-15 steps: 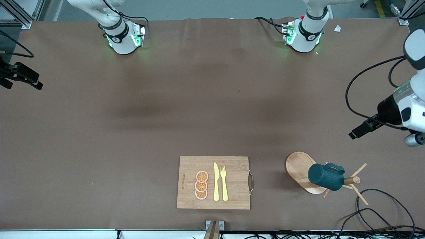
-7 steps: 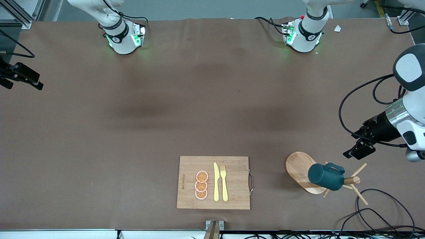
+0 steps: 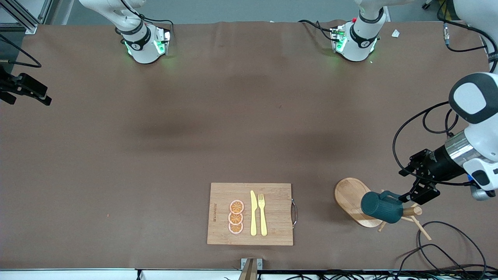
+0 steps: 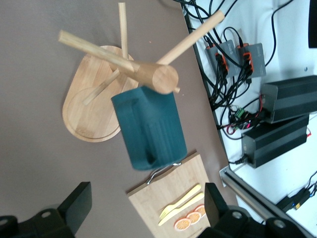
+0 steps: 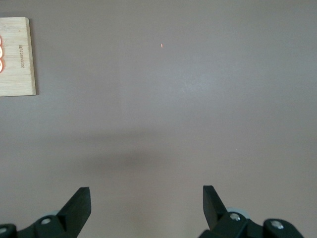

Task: Transfer cup from left to right arm and place
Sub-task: 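Reach the left gripper toward the teal mug on the wooden stand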

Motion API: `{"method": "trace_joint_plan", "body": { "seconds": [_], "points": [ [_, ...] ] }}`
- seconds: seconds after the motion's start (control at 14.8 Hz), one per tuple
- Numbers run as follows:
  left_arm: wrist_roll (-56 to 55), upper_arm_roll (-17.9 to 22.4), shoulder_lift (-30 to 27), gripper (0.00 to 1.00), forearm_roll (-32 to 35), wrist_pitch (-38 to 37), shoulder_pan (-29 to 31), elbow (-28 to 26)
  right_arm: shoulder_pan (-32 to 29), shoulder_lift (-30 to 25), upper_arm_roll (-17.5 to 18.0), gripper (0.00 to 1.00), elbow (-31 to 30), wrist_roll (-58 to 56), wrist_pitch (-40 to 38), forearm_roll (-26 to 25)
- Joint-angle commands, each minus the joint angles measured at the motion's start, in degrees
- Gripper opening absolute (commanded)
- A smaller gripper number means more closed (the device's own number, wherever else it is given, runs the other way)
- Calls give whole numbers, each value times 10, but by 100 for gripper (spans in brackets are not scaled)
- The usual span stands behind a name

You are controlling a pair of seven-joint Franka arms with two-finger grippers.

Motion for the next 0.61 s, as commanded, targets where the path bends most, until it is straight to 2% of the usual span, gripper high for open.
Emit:
{"method": "trace_joint_plan", "body": {
  "seconds": [0.0,0.14,0.54],
  "points": [
    [-12,-1,10,100,-35,62,0,-20,-4,-6,6,100,-4,4,4,2],
    [-13,-1,17,100,-49,106,-2,-39,-3,-6,6,100,-4,4,3,2],
    [-13,-1,30,100,-107,109,2,-45,-1,-7,6,100,-4,5,3,2]
  ]
}}
